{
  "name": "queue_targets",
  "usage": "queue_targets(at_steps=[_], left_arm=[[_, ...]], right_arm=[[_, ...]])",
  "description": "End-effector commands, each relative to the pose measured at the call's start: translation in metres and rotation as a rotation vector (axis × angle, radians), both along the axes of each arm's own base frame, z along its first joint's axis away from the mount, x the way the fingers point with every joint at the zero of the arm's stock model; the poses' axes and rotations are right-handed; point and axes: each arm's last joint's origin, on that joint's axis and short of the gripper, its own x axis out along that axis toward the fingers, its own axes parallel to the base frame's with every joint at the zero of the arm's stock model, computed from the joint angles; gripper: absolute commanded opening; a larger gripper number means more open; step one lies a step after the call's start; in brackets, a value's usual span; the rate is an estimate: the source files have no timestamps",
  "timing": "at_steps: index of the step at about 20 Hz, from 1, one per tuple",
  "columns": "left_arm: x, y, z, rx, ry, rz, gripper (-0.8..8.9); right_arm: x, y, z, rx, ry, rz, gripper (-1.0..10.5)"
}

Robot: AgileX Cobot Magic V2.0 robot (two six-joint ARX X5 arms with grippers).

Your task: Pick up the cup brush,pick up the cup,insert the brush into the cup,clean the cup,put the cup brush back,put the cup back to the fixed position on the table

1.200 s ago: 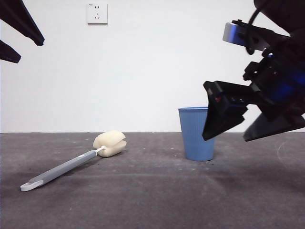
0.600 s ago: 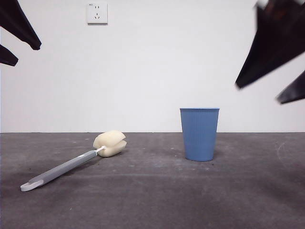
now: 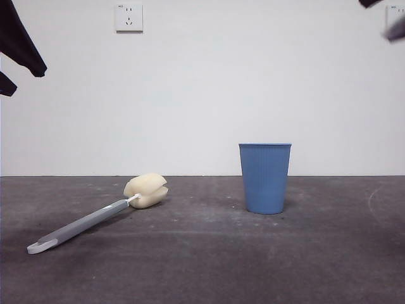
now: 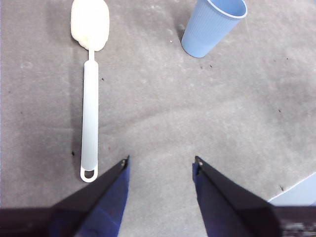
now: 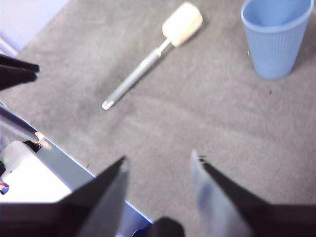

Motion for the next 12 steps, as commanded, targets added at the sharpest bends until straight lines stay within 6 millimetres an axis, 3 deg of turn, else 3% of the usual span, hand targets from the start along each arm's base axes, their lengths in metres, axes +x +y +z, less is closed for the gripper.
queue_targets(at_steps=[1, 12], left_arm=[[-0.0001, -0.0001, 0.0008, 0.006, -0.011, -0.007, -0.26], [0.0, 0.0001, 0.0008, 0.009, -0.013, -0.001, -0.04]], right_arm=[[-0.0005, 0.0, 0.0001, -0.017, -0.016, 0.016, -0.2], [-0.0006, -0.0003, -0.0004, -0.02, -0.009, 0.009, 0.0]])
